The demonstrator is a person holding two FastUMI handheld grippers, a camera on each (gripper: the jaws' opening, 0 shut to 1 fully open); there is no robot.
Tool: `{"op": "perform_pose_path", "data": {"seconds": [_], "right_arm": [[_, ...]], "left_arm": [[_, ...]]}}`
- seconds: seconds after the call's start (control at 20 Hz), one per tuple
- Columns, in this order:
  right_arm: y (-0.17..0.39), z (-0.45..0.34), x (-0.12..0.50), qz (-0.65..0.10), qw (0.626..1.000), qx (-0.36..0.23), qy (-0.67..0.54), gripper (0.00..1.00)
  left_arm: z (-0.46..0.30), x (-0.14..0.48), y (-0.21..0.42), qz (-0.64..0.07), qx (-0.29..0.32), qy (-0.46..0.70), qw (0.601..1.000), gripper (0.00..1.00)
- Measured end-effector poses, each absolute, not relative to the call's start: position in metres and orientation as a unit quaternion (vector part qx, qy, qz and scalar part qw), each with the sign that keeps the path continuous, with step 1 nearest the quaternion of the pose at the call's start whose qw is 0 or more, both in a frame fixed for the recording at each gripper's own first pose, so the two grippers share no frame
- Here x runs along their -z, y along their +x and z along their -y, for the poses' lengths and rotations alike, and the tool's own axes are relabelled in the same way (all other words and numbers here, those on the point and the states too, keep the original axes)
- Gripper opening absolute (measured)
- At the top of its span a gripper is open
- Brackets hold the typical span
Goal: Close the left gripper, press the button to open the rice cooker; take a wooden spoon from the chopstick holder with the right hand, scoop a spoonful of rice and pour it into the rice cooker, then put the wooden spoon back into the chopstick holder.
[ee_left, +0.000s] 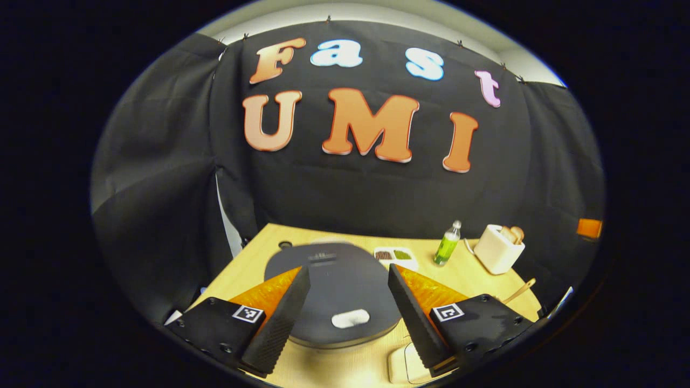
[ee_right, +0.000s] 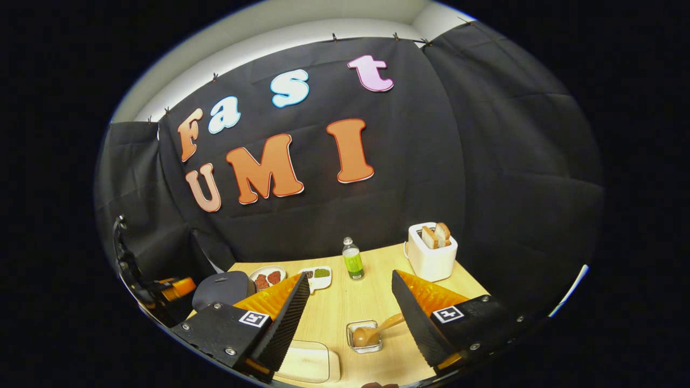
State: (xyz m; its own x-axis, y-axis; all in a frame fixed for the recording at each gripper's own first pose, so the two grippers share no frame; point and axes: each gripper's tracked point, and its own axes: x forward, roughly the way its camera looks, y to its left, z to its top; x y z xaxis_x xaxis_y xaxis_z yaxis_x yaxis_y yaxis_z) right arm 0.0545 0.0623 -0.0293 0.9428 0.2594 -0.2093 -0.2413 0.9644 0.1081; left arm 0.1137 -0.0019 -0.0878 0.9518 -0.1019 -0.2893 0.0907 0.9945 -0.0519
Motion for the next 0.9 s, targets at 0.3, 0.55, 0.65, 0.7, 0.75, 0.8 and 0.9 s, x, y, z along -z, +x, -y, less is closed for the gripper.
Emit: {"op": "perform_pose_path", "data": {"seconds": [0.3, 0.55, 0.65, 0.7, 0.75, 0.8, 0.9], "right_arm": [[0.058, -0.047, -0.018, -0.061, 0.992, -0.111, -0.007, 0.94], [0.052, -0.034, -0.060, -0.018, 0.994, -0.097, -0.047, 0.95], [0.050, -0.032, -0.075, -0.004, 0.994, -0.095, -0.050, 0.95], [0.048, -0.031, -0.080, 0.001, 0.994, -0.094, -0.051, 0.95], [0.045, -0.029, -0.083, 0.008, 0.994, -0.093, -0.053, 0.95], [0.043, -0.027, -0.086, 0.012, 0.994, -0.092, -0.054, 0.95], [0.040, -0.025, -0.085, 0.012, 0.994, -0.090, -0.055, 1.00]], "left_arm": [[-0.020, -0.065, 0.089, -0.046, 0.052, -0.002, 0.998, 0.98], [-0.028, -0.123, 0.065, -0.003, 0.050, 0.000, 0.999, 0.98], [-0.035, -0.132, 0.062, 0.006, 0.043, 0.009, 0.999, 1.00], [-0.037, -0.132, 0.060, 0.008, 0.040, 0.011, 0.999, 1.00], [-0.040, -0.133, 0.058, 0.009, 0.035, 0.011, 0.999, 1.00], [-0.042, -0.132, 0.056, 0.010, 0.033, 0.009, 0.999, 1.00], [-0.044, -0.127, 0.055, 0.006, 0.030, 0.005, 1.000, 0.94]]}}
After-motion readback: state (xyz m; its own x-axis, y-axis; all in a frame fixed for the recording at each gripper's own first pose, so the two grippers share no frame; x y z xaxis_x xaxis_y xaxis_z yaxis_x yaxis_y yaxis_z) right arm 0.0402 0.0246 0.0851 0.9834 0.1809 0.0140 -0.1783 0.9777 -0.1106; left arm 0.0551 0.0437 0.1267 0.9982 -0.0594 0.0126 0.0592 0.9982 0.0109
